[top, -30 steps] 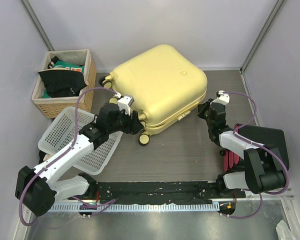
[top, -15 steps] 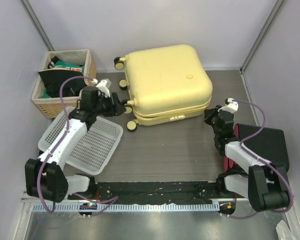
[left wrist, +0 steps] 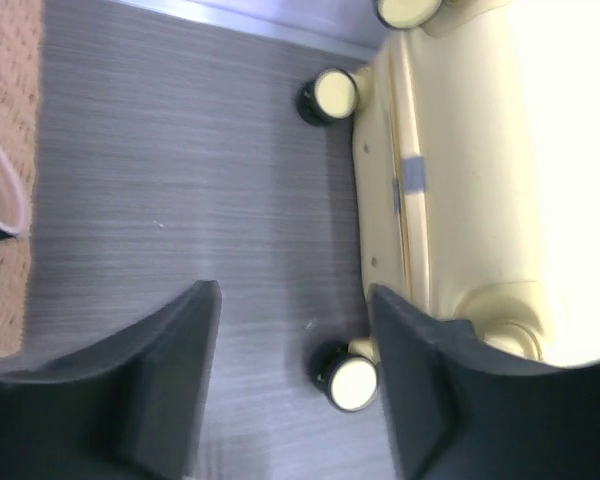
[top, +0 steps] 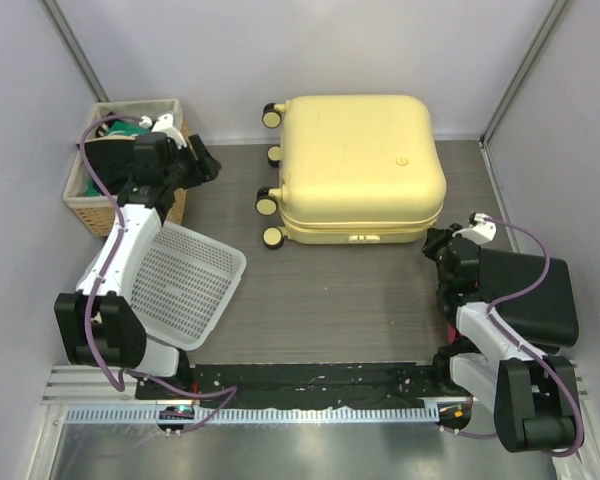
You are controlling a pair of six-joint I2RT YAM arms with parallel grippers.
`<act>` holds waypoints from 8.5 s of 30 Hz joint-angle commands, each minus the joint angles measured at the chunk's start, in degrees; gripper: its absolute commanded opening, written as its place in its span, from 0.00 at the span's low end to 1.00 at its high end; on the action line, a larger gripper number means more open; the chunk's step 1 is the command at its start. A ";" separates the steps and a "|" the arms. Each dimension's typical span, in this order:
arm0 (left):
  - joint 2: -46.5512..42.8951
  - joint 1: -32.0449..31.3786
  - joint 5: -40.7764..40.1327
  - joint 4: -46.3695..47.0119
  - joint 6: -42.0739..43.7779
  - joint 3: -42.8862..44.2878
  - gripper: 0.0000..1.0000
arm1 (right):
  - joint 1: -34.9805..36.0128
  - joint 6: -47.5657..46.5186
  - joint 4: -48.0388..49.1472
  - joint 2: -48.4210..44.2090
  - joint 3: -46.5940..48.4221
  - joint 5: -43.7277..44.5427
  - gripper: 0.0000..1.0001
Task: Open, take out, and arrange the luggage
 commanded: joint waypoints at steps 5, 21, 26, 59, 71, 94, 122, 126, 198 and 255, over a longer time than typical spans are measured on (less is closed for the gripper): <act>-12.85 -5.78 5.60 9.10 -11.93 -14.61 0.94 | 2.99 4.53 -4.91 -3.71 -2.54 -2.09 0.01; -1.28 -7.28 17.11 24.66 -17.57 -18.50 1.00 | 10.46 5.59 -2.28 0.16 -3.42 1.51 0.01; 2.77 -8.51 21.15 30.11 -20.74 -17.88 0.97 | 10.46 4.98 -2.63 -0.19 -3.42 2.13 0.01; 3.66 -4.21 20.80 29.85 -18.36 -17.52 0.00 | 2.47 -1.70 -0.87 0.86 1.76 10.65 0.01; 5.50 -1.48 20.54 29.86 -19.07 -15.51 0.00 | -6.32 -17.69 17.75 10.60 3.08 6.97 0.01; 10.95 -0.34 16.59 20.63 -14.24 -5.14 0.00 | -13.88 -34.41 18.99 27.23 21.98 -19.57 0.01; 14.12 6.26 16.06 10.60 -6.50 8.23 0.00 | 2.81 -27.17 4.82 11.32 11.69 7.48 0.01; 14.29 6.34 14.57 10.87 -5.63 6.73 0.00 | 2.73 -36.12 10.81 14.48 12.22 3.89 0.01; 5.24 0.90 24.14 34.52 -31.29 15.14 0.00 | 8.14 -11.28 5.55 9.51 39.22 -20.47 0.92; 20.97 0.99 25.90 48.13 -36.91 -11.20 1.00 | 36.48 1.81 2.99 10.53 17.32 -23.36 0.88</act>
